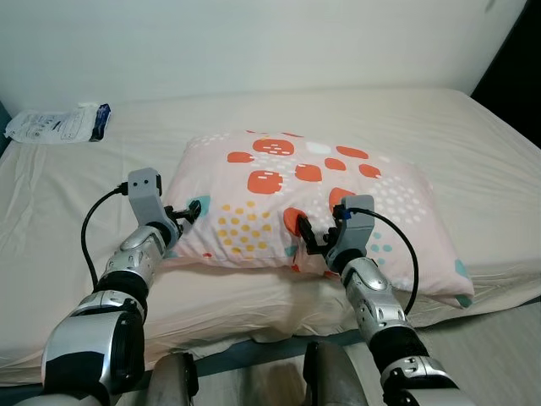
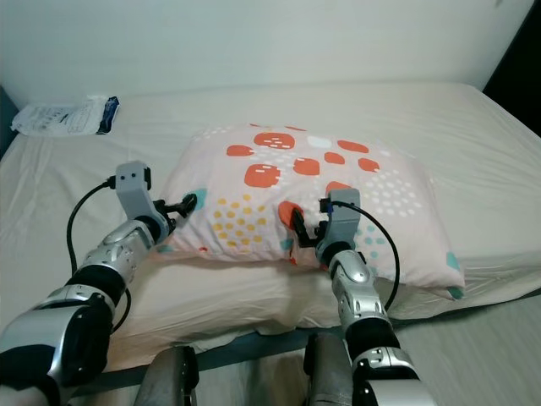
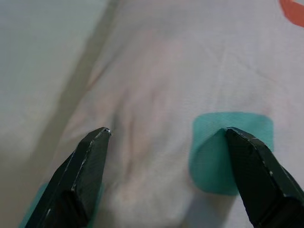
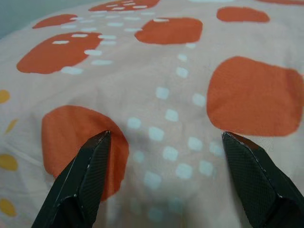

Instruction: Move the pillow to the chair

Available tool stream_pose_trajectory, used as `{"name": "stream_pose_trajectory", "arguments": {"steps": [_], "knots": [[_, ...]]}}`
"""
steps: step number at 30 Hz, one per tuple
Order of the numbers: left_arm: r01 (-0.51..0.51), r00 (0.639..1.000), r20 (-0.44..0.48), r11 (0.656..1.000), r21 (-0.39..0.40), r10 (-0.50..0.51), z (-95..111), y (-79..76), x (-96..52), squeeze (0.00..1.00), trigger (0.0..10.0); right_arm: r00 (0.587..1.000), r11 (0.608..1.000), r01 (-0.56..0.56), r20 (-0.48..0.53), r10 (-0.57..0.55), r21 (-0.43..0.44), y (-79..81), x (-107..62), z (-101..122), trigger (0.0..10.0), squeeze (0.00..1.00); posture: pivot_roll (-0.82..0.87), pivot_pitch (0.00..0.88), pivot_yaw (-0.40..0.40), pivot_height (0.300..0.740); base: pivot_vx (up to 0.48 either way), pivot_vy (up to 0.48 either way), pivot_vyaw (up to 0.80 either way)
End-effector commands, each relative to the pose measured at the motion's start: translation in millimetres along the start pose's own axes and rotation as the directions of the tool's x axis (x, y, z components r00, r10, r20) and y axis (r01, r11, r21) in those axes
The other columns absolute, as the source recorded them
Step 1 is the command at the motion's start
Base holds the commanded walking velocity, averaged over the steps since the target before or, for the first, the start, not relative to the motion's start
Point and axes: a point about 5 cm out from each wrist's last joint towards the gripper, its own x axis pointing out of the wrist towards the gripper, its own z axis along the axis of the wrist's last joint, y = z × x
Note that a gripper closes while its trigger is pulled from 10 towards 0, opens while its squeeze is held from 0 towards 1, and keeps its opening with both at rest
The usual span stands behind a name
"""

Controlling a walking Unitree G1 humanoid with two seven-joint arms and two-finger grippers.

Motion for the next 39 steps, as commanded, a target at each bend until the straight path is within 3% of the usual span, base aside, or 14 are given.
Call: {"name": "stream_pose_trajectory", "arguments": {"steps": [1,5,7,13,14,15,21,22,24,25,31,37,39], "knots": [[-0.050,0.999,0.009,0.994,-0.093,0.051,1,8.4,-1.5,1.00,10.0,1.000,0.999,0.009,-0.008,-0.009,0.031,-1.0,-2.6,-2,10.0,0.00,-0.03,0.166,-0.054,0.576,0.000,0.000,0.00],[-0.079,0.997,0.007,0.989,-0.128,0.081,2,13.5,-2.5,1.00,10.0,1.000,0.999,0.014,-0.005,-0.014,0.036,-2.2,-3.6,-2,10.0,0.00,-0.04,0.171,-0.048,0.576,0.000,0.000,0.00],[-0.162,0.986,-0.048,0.976,-0.142,0.157,-3,24.0,-5.6,1.00,10.0,1.000,0.999,0.025,-0.007,-0.025,0.043,-3.7,-4.7,-3,10.0,0.00,-0.04,0.171,-0.043,0.576,0.000,0.000,0.00],[-0.219,0.972,-0.119,0.967,-0.132,0.204,-14,31.8,-9.6,1.00,10.0,0.999,0.998,0.035,-0.009,-0.034,0.050,-4.8,-6.1,-3,10.0,0.00,-0.05,0.171,-0.040,0.576,0.000,0.000,0.00],[-0.241,0.963,-0.151,0.964,-0.116,0.222,-22,35.8,-12.4,0.60,10.0,0.999,0.998,0.038,-0.009,-0.037,0.052,-5.2,-6.9,-3,10.0,0.00,-0.05,0.170,-0.036,0.576,0.000,0.000,0.00],[-0.273,0.951,-0.174,0.958,-0.091,0.255,-29,41.4,-15.8,0.00,10.0,0.999,0.998,0.040,-0.009,-0.040,0.052,-5.8,-7.6,-3,10.0,0.00,-0.05,0.171,-0.035,0.576,0.000,0.000,0.00],[-0.390,0.913,-0.183,0.912,-0.127,0.365,-36,57.5,-24.1,0.00,10.0,0.999,0.998,0.045,-0.008,-0.045,0.054,-7.0,-8.9,-2,10.0,0.00,-0.05,0.171,-0.032,0.576,0.000,0.000,0.00],[-0.365,0.924,-0.204,0.906,-0.214,0.324,-40,54.7,-23.8,0.00,10.0,0.999,0.997,0.047,-0.008,-0.046,0.056,-7.3,-9.3,-2,10.0,0.00,-0.05,0.169,-0.032,0.576,0.000,0.000,0.00],[-0.274,0.951,-0.230,0.911,-0.307,0.208,-45,43.3,-21.0,0.00,10.0,0.999,0.997,0.048,-0.010,-0.047,0.060,-7.6,-9.9,-2,10.0,0.00,-0.05,0.167,-0.032,0.576,0.000,0.000,0.00],[-0.274,0.951,-0.230,0.911,-0.307,0.208,-45,43.3,-21.0,0.00,10.0,0.999,0.997,0.048,-0.010,-0.047,0.060,-7.6,-9.9,-2,10.0,0.00,-0.05,0.167,-0.032,0.576,0.000,0.000,0.00],[-0.086,0.972,-0.236,0.909,-0.408,-0.014,-55,10.0,-13.6,0.00,10.0,0.999,0.996,0.049,-0.014,-0.048,0.075,-6.6,-10.1,-2,10.0,0.00,-0.04,0.164,-0.036,0.576,0.000,0.000,0.00],[-0.023,0.974,-0.212,0.885,-0.464,-0.086,-60,-8.6,-9.7,0.00,10.0,0.999,0.996,0.047,-0.014,-0.046,0.081,-5.5,-9.4,-2,10.0,0.00,-0.05,0.162,-0.036,0.576,0.000,0.000,0.00],[0.031,0.978,-0.157,0.840,-0.542,-0.138,-55,-24.1,-5.0,0.00,10.0,0.999,0.995,0.046,-0.013,-0.045,0.085,-4.8,-9.1,-1,10.0,0.00,-0.05,0.161,-0.035,0.576,0.000,0.000,0.00]]}}
